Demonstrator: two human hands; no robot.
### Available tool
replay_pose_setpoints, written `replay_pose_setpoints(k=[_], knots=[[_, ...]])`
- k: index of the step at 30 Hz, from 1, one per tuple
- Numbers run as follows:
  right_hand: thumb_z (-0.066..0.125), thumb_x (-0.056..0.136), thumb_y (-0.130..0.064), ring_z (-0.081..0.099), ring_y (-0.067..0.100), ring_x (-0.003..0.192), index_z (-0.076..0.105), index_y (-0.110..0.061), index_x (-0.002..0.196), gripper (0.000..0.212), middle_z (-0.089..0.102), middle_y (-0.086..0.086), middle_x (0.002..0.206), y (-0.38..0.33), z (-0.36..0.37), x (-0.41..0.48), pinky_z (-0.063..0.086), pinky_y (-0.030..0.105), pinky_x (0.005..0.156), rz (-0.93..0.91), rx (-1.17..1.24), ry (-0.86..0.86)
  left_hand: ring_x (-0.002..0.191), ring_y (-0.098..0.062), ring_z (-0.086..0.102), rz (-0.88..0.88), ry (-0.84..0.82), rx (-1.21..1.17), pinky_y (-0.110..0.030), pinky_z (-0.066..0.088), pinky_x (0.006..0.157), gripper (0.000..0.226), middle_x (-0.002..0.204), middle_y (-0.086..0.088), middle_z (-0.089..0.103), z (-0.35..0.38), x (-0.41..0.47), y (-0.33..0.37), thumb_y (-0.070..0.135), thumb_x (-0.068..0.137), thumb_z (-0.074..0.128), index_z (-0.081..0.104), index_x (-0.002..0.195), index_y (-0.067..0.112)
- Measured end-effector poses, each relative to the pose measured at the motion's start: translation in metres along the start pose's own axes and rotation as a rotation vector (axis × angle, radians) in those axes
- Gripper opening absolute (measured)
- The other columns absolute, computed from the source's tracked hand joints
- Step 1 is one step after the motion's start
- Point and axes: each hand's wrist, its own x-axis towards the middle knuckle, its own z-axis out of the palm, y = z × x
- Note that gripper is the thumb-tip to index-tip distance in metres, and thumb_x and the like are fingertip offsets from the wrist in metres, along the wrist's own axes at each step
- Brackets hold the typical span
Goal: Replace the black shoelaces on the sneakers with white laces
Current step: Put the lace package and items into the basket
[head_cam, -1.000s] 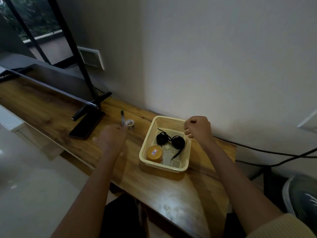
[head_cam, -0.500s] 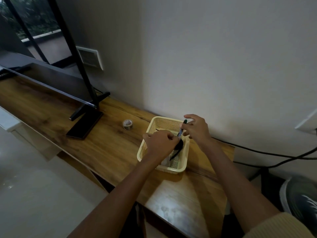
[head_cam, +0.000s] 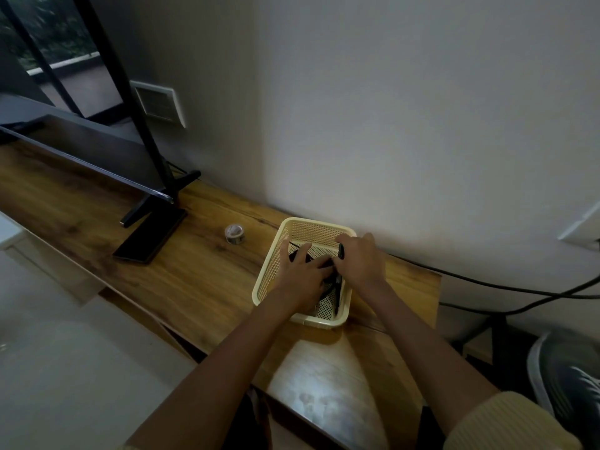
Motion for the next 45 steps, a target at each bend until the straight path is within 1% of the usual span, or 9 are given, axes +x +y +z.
replay_pose_setpoints(k=[7,17,19,21,24,31,37,42,45], knots=[[0.057,0.087,-0.024,0.034,0.031,0.118,0.062,-0.012,0.110,0.027,0.044,0.008,0.125,-0.001,0.006,-0.004,0.040,0.033,0.078,-0.107,-0.267,-0.042,0.145,-0.033,-0.003,-0.062,-0.040,0.053,-0.063,-0.022,0.101,0.042,0.157,0.008,0.017,0.005,0.000,-0.005,0.040,0.100,0.032,0.033,0.143,0.041],[0.056,0.087,-0.027,0.028,0.030,0.125,0.063,-0.017,0.113,0.029,0.041,0.005,0.131,-0.002,0.001,-0.006,0.033,0.038,0.092,-0.078,-0.259,-0.081,0.145,-0.027,-0.001,-0.098,-0.022,-0.098,-0.062,-0.015,0.107,0.041,0.156,0.005,0.019,0.004,0.005,-0.009,0.041,0.098,0.039,0.040,0.139,0.041],[0.057,0.086,-0.026,0.029,0.029,0.123,0.062,-0.019,0.115,0.030,0.042,0.003,0.131,-0.004,-0.003,-0.004,0.032,0.037,0.093,-0.059,-0.196,-0.060,0.142,-0.021,0.017,-0.158,0.129,-0.230,-0.054,0.003,0.113,0.037,0.150,0.007,0.033,0.003,0.008,-0.019,0.037,0.096,0.043,0.049,0.132,0.037],[0.058,0.085,-0.024,0.031,0.027,0.120,0.062,-0.018,0.114,0.030,0.045,0.002,0.128,-0.007,-0.009,-0.001,0.032,0.037,0.092,-0.050,-0.089,-0.023,0.124,-0.018,0.046,-0.312,0.419,-0.407,-0.038,0.037,0.099,0.031,0.133,0.004,0.055,0.000,0.010,-0.038,0.025,0.093,0.049,0.061,0.121,0.028],[0.059,0.085,-0.025,0.032,0.024,0.120,0.063,-0.019,0.114,0.030,0.048,0.000,0.126,-0.012,-0.012,0.002,0.035,0.034,0.093,-0.069,0.067,-0.034,0.109,-0.025,0.056,-0.574,0.542,-0.489,-0.035,0.049,0.080,0.033,0.122,-0.005,0.061,0.011,0.007,-0.083,0.013,0.090,0.050,0.063,0.119,0.018],[0.059,0.086,-0.021,0.035,0.023,0.117,0.066,-0.018,0.106,0.022,0.052,0.000,0.121,-0.008,-0.013,0.007,0.036,0.033,0.093,-0.015,0.233,-0.034,0.143,-0.036,0.012,-0.739,0.052,-0.466,-0.058,0.008,0.112,0.061,0.158,-0.008,0.010,0.058,-0.005,-0.122,0.028,0.098,0.042,0.012,0.150,0.034],[0.059,0.085,-0.016,0.036,0.023,0.115,0.067,-0.016,0.100,0.017,0.053,0.002,0.117,-0.005,-0.018,0.011,0.038,0.038,0.094,0.073,0.367,0.006,0.138,-0.029,0.027,-0.742,0.278,-0.361,-0.059,0.003,0.112,0.044,0.150,-0.003,0.033,0.058,0.003,-0.119,0.030,0.092,0.054,0.045,0.134,0.022],[0.058,0.086,-0.014,0.037,0.024,0.114,0.068,-0.015,0.098,0.015,0.054,0.003,0.117,-0.001,-0.017,0.011,0.036,0.035,0.092,0.082,0.406,0.011,0.109,-0.025,0.051,-0.762,0.341,-0.320,-0.054,0.016,0.109,0.018,0.121,-0.002,0.055,0.068,0.000,-0.120,0.031,0.087,0.060,0.060,0.101,0.020],[0.058,0.087,-0.015,0.038,0.024,0.114,0.068,-0.014,0.098,0.015,0.055,0.003,0.117,0.001,-0.017,0.012,0.035,0.034,0.092,0.095,0.416,0.016,0.108,-0.026,0.053,-0.858,0.358,-0.419,-0.053,0.025,0.106,0.043,0.119,-0.007,0.054,0.064,0.004,-0.119,0.035,0.077,0.072,0.053,0.109,0.014]])
